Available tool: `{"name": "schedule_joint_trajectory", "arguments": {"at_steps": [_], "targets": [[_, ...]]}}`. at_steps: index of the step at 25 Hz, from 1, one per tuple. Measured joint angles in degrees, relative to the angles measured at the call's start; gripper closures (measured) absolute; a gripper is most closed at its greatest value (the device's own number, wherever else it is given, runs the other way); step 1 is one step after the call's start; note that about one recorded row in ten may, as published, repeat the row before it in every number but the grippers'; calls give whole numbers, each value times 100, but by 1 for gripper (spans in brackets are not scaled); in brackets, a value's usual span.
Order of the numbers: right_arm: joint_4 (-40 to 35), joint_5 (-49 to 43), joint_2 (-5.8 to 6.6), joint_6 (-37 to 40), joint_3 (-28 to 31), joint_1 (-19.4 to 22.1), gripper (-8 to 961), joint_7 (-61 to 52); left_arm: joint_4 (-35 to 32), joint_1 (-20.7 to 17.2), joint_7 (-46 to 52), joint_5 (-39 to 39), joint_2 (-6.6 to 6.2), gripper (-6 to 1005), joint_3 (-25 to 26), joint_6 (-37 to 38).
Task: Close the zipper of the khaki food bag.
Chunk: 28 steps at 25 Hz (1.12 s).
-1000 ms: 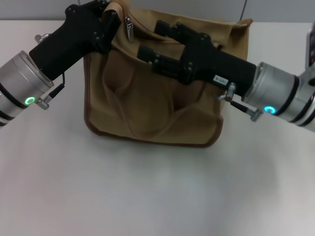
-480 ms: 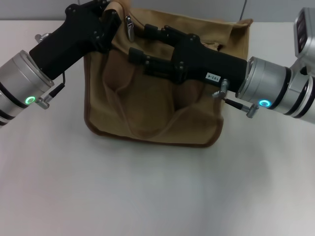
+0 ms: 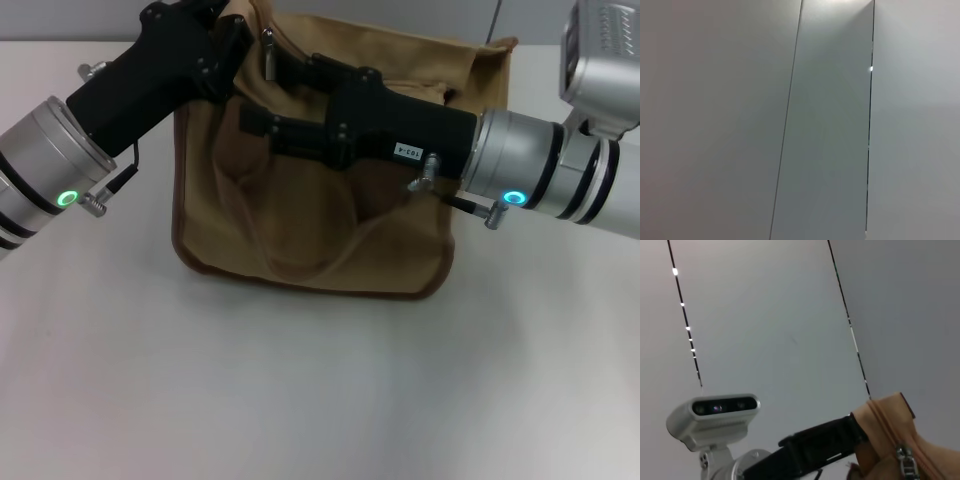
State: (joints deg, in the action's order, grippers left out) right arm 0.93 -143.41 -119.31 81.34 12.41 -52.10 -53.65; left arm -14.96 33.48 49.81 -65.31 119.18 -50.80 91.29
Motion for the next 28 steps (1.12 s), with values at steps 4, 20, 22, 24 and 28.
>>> {"name": "schedule_joint_trajectory", "arguments": {"at_steps": [4,20,22,24,28], "targets": [[6,19,-3,-47,26,-6,126,-9,2,7,-2,2,0,931,0,-14],[87,28,-14,-26,-30,-89,160,67,9,17,-37,3,0,927,0,-54],[89,31,-13,-32,-26,-91,164,101,10,16,-37,3,0,926,0,-56],[94,45,-14,-86,41,-128,207,191,10,19,-39,3,0,926,0,-65],[94,47,-14,-86,103,-136,370,197,10,20,-35,2,0,925,0,-77]]}}
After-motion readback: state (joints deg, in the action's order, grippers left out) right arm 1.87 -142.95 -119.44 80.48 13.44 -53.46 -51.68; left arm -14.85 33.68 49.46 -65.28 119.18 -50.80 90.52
